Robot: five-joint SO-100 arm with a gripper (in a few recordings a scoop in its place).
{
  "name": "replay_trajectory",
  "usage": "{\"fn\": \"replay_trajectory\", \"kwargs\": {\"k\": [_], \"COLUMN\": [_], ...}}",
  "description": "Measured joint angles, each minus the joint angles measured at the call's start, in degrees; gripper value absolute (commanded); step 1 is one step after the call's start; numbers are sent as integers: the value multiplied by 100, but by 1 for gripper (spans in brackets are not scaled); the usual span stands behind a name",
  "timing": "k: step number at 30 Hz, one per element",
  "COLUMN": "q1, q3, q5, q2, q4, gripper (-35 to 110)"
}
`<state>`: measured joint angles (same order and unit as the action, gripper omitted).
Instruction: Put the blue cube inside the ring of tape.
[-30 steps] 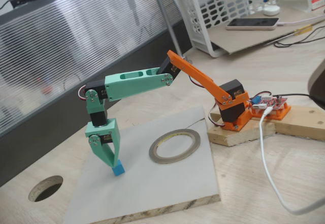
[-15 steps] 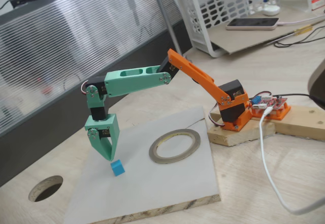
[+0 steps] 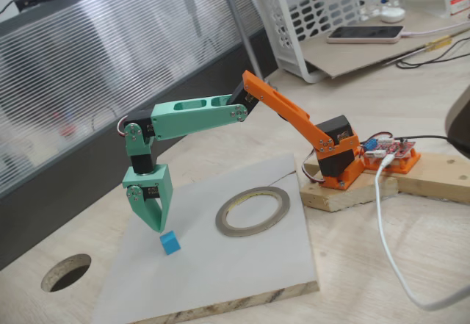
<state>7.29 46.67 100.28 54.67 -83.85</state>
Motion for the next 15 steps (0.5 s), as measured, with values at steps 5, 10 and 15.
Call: {"fn": "replay_trajectory", "kwargs": {"k": [5,10,15], "q1": [0,44,18], "q3": [0,0,0], "q5": [0,0,0], "q2": [-26,-35,-35], "q4": [0,0,0], "gripper": [0,0,0]}}
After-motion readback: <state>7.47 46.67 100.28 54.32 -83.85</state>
